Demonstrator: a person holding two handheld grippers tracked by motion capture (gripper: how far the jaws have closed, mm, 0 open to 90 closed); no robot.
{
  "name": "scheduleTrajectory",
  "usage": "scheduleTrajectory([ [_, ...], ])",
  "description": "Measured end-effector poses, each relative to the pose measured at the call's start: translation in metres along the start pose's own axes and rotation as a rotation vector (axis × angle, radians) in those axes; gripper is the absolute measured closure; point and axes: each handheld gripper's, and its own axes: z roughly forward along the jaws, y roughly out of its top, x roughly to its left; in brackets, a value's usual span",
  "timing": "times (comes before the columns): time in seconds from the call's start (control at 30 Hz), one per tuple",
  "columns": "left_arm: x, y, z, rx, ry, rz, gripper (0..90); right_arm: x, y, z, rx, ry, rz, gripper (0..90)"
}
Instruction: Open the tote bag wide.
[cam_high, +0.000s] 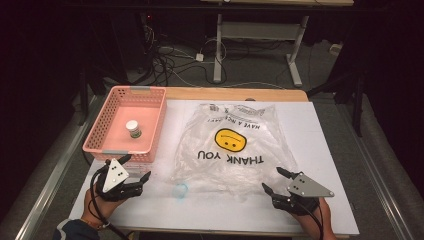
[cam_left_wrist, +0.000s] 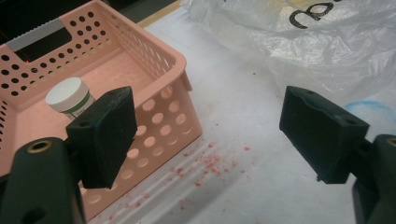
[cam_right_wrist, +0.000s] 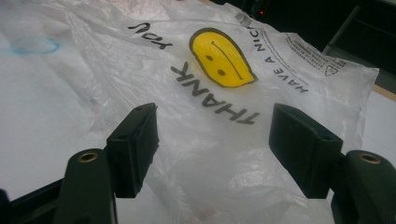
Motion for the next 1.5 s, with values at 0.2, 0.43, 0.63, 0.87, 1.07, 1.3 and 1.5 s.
scheduleTrajectory([
  [0.2,-0.002,-0.002,-0.001,-0.001,-0.009,0.0,18.6,-0.001,0.005,-0.001,0.001,0.032,0.013,37.3],
  [0.43,-0.005,-0.003,-0.003,-0.003,-0.008,0.043,18.6,-0.011,0.023,0.0,-0.007,0.055,-0.021,46.4],
  [0.63,-0.007,-0.005,-0.001,0.005,-0.032,0.053,18.7,-0.061,0.038,0.003,-0.02,-0.029,0.02,49.0],
  [0.87,-0.012,-0.004,0.002,0.025,-0.033,0.084,19.0,-0.138,0.045,0.053,0.128,-0.133,0.094,50.7],
  [1.07,-0.016,-0.005,0.003,0.046,-0.046,0.12,19.0,-0.177,0.031,0.11,0.274,-0.16,0.204,58.2],
  [1.3,-0.021,-0.006,0.002,0.035,-0.05,0.17,19.7,-0.189,0.021,0.155,0.372,-0.14,0.252,60.1],
  [1.5,-0.021,-0.007,0.003,0.051,-0.054,0.184,19.7,-0.19,0.014,0.174,0.421,-0.142,0.27,62.1],
])
